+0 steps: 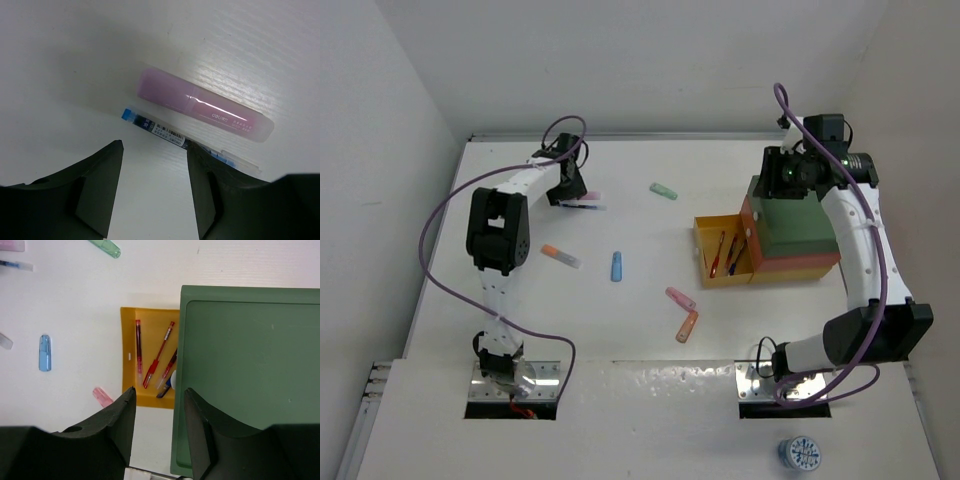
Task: Sort the stationery into containers
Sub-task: Pick up the pen from the center of the board.
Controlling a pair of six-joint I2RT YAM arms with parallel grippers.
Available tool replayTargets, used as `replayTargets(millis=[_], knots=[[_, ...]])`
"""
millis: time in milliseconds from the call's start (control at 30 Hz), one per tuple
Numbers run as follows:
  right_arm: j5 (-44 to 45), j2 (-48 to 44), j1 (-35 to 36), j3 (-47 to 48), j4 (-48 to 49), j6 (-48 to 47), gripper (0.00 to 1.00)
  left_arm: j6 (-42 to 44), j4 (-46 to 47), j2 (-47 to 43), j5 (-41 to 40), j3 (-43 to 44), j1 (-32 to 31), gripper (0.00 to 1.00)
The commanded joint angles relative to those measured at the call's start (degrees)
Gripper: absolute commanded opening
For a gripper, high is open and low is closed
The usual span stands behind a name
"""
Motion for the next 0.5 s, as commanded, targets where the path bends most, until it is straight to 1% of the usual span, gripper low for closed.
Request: replayTargets(millis=[0, 467], knots=[[0.11, 0.31, 0.17, -0.49, 1.3, -0.08, 0.43, -1.48, 0.35, 1.12, 1.5, 0.16, -0.14, 0.6], [0.38, 0.84, 0.26, -0.76, 1.3, 0.0, 0.43, -2.1, 0.43, 4.38, 3.08, 0.78, -0.58, 0.59]])
